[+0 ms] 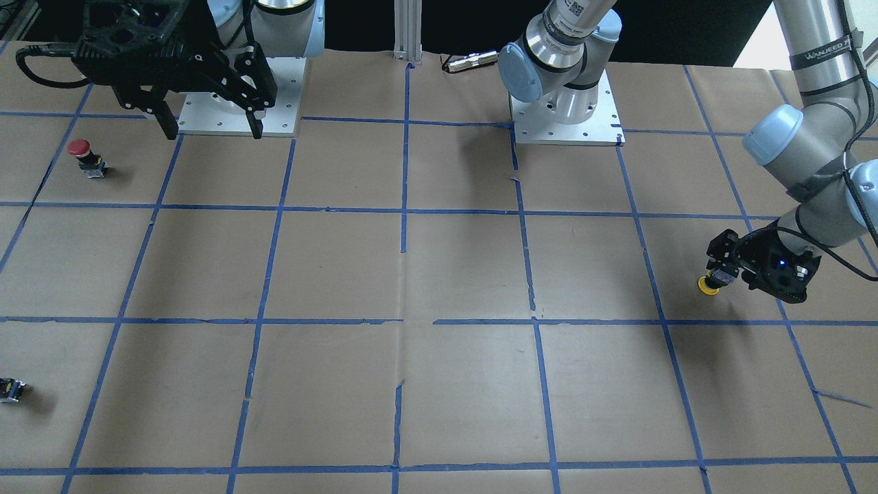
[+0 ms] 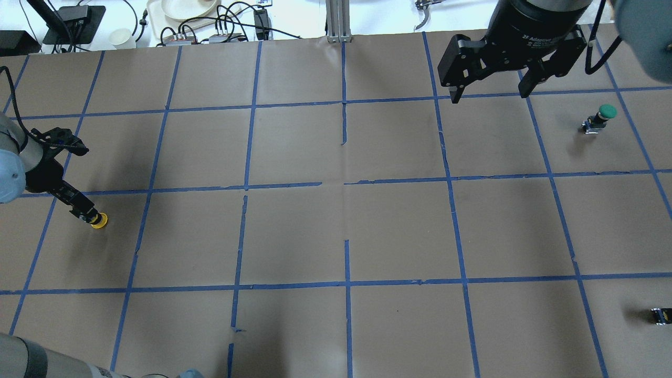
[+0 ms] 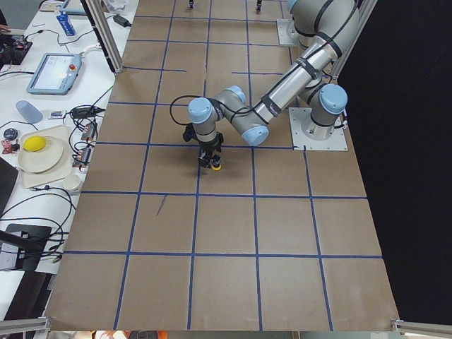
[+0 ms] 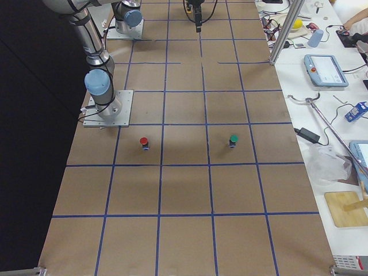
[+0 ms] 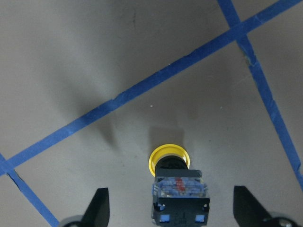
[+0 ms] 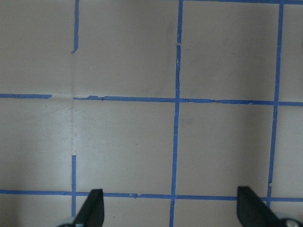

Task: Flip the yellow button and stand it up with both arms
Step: 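Close the left gripper on the yellow button's body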

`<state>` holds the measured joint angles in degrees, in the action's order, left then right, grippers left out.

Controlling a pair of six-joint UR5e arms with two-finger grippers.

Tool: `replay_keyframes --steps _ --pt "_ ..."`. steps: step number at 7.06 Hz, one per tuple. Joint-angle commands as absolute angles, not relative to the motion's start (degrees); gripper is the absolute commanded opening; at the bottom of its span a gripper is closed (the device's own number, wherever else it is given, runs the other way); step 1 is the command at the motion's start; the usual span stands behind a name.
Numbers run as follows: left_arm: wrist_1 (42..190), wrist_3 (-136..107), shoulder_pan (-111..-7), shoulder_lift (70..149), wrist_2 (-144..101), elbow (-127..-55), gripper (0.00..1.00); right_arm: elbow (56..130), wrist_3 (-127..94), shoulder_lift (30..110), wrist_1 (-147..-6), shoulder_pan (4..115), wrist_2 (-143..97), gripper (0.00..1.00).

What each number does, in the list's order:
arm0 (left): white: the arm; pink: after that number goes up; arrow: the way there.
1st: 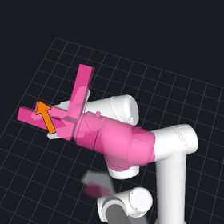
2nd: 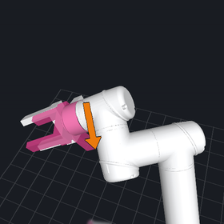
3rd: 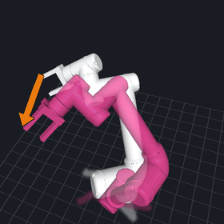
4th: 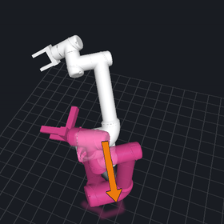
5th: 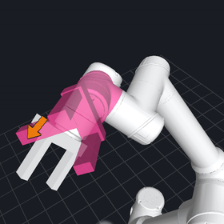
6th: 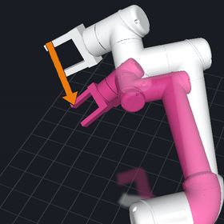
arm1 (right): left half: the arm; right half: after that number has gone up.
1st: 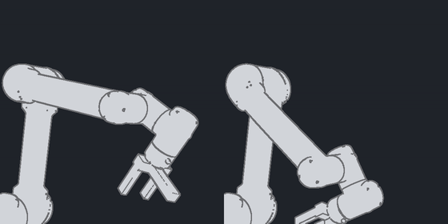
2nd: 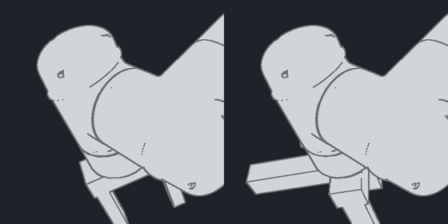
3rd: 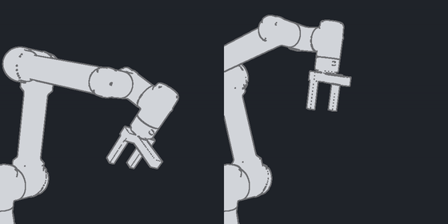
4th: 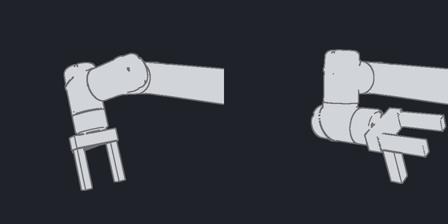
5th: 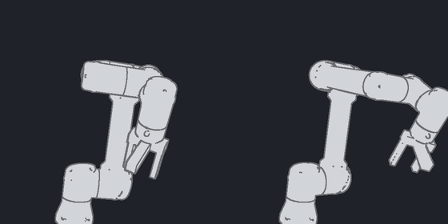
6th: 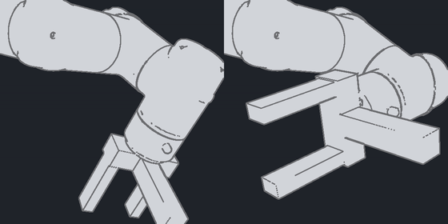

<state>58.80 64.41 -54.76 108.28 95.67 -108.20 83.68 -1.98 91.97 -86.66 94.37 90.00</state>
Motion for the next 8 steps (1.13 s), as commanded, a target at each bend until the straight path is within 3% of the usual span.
replay_keyframes --steps 1,3,4,8 --pt "58.89 64.34 -54.76 108.37 95.80 -108.28 0.45 83.93 -1.93 92.02 -86.22 94.31 89.91 1.00" --pt "59.76 64.34 -54.76 108.37 95.80 -108.28 0.06 83.93 -1.93 91.94 -84.91 94.31 90.17 1.00" --pt "59.68 63.73 -54.76 107.93 95.63 -108.02 0.00 83.76 -1.59 92.02 -84.73 94.13 90.44 1.00" --pt "82.55 46.55 -59.83 98.91 87.39 -101.01 0.00 83.41 -2.28 92.46 -79.01 93.34 90.00 1.00"
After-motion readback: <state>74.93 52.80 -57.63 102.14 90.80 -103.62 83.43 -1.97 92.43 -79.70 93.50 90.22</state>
